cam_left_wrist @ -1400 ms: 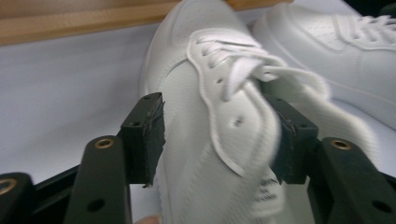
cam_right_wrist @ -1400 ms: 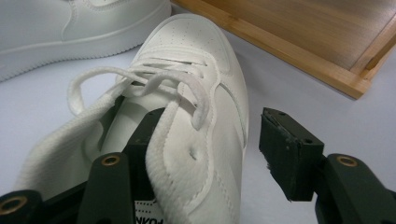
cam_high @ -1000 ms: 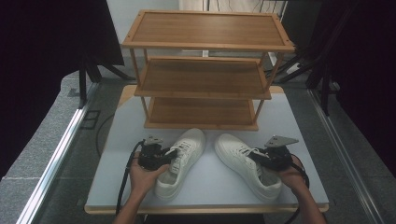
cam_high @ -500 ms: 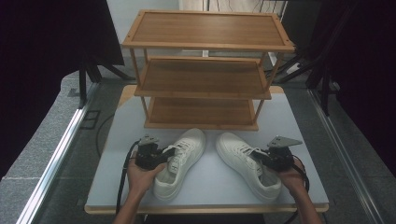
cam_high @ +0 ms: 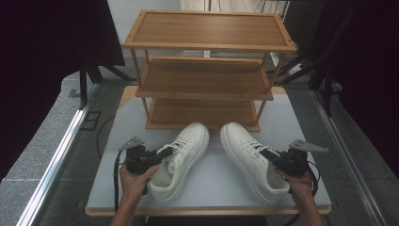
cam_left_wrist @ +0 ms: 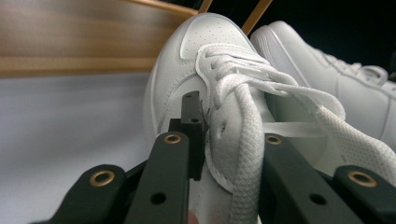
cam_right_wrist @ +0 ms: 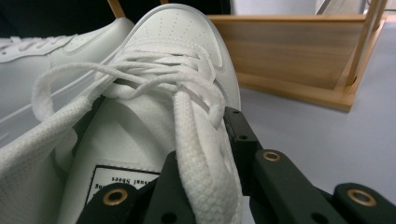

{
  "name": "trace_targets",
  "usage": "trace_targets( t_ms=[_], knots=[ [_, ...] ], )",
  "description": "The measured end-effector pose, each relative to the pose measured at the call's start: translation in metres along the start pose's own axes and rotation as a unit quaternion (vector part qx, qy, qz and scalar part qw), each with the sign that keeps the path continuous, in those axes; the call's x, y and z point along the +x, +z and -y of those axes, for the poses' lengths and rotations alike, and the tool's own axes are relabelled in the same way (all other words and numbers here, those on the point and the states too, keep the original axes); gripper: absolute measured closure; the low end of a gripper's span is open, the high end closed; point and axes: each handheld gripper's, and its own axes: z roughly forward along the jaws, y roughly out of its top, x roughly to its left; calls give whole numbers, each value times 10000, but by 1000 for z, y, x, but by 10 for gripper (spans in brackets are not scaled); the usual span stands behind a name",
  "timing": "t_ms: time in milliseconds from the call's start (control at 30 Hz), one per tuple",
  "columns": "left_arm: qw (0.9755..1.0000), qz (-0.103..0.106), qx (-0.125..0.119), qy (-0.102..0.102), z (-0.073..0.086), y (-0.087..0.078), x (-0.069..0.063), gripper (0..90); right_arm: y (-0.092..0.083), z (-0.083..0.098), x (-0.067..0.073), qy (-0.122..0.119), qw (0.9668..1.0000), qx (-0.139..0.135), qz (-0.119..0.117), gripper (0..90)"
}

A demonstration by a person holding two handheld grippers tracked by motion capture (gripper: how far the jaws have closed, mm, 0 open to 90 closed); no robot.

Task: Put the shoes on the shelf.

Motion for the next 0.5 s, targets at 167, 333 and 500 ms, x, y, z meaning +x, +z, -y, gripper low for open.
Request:
trace_targets(
  t_ms=[167,333,500],
  knots=[
    [9996,125,-244,-18,-6,-13,-5,802,-7,2,-3,217,9996,-202,-27,838],
    [9990,183,-397,-50,-10,-23,-8,801,-13,3,-2,238,9994,-266,-9,837],
    [9986,245,-458,-80,-11,-26,-10,801,-15,2,-2,322,9988,-357,-15,837]
  ],
)
